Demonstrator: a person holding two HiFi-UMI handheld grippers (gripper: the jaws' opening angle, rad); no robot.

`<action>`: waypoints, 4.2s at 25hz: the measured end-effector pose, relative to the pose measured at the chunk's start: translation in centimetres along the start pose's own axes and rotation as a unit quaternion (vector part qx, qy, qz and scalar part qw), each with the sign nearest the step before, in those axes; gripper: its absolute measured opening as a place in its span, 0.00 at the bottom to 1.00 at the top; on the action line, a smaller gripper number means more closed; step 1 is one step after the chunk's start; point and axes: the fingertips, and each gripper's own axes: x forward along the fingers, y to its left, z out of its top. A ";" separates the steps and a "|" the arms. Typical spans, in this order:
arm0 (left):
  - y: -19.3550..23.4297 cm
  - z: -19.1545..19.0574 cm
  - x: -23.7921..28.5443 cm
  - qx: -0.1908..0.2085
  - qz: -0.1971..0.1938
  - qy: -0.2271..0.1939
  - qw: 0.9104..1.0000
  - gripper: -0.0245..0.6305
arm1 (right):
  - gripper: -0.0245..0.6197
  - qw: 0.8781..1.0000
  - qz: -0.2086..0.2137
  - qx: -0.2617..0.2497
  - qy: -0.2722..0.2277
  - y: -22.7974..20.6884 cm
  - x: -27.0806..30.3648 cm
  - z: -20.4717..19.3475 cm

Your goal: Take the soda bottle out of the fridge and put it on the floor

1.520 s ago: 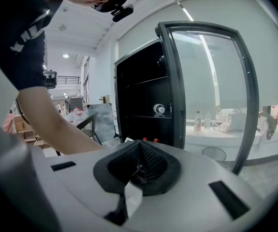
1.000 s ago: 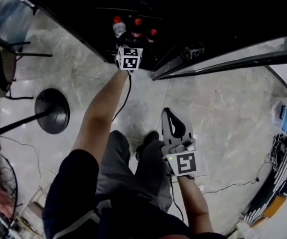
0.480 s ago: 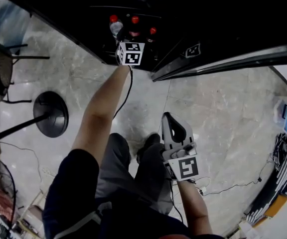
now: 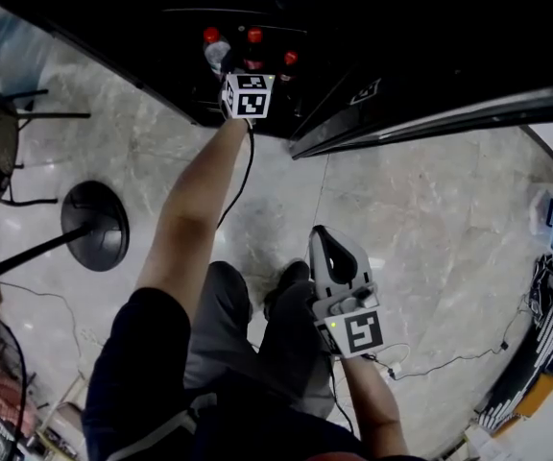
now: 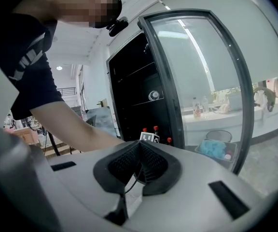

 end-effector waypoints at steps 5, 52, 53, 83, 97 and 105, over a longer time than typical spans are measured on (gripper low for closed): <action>-0.1 0.1 0.0 -0.003 -0.001 0.006 1.000 0.53 | 0.07 1.000 0.000 0.003 -0.004 -0.1 -0.2 -0.4; -0.9 -25.1 -20.4 0.009 -0.082 0.077 0.994 0.52 | 0.07 0.987 0.078 -0.116 0.080 -3.5 5.6 -15.3; -0.9 -25.9 -20.3 0.008 -0.082 0.079 0.993 0.52 | 0.07 0.986 0.081 -0.120 0.078 -3.6 5.9 -15.7; -1.8 -35.7 -17.0 0.023 -0.085 0.056 0.995 0.52 | 0.07 0.974 0.126 -0.178 0.068 -5.3 13.0 -27.2; -1.7 -36.3 -18.2 0.029 -0.078 0.026 0.996 0.52 | 0.07 0.976 0.125 -0.169 0.054 -4.9 13.4 -28.4; -1.7 -36.1 -18.4 0.049 -0.073 0.029 0.996 0.53 | 0.07 0.975 0.122 -0.168 0.075 -5.0 13.1 -28.8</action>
